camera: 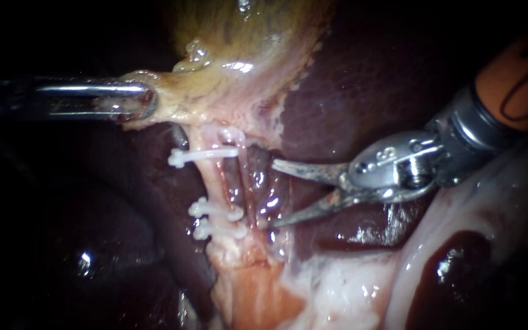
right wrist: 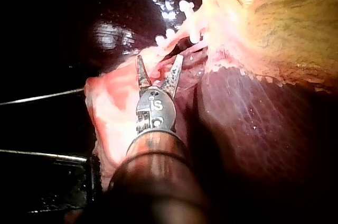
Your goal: Go to the cutting position left tube
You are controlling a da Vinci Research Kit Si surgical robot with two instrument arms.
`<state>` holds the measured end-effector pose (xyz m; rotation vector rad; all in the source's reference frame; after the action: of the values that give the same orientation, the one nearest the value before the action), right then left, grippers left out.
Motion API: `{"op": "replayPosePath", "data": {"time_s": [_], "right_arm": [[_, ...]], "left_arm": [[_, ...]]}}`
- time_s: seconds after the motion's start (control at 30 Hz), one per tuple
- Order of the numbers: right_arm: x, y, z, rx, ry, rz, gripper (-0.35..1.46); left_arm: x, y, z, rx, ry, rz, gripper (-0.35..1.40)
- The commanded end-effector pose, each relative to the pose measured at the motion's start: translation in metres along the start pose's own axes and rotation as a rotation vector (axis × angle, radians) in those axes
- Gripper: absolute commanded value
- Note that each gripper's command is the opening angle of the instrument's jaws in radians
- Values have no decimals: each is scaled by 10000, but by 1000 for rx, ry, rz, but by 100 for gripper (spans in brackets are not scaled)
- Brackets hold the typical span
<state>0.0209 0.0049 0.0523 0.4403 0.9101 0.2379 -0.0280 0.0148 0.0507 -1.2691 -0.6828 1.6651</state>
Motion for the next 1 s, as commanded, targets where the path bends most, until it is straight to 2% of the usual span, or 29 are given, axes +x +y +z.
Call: {"op": "replayPosePath", "data": {"time_s": [0.03,0.17,0.27,0.37,0.57,0.7,1.0], "right_arm": [[2,0,3,9,4,13,145],[6,1,17,28,12,38,145],[3,1,30,37,12,47,145],[-3,0,41,45,14,62,145],[-25,3,60,55,-12,81,143],[-37,9,72,60,-34,77,143],[-43,31,101,87,-34,116,143]], "left_arm": [[0,1,0,1,0,0,-35],[0,3,0,2,1,0,-35],[0,4,-1,2,1,0,-35],[0,5,-1,3,1,0,-35],[0,5,-1,3,1,0,-35],[0,6,-2,3,1,0,-35],[0,6,-2,3,1,0,-35]]}}
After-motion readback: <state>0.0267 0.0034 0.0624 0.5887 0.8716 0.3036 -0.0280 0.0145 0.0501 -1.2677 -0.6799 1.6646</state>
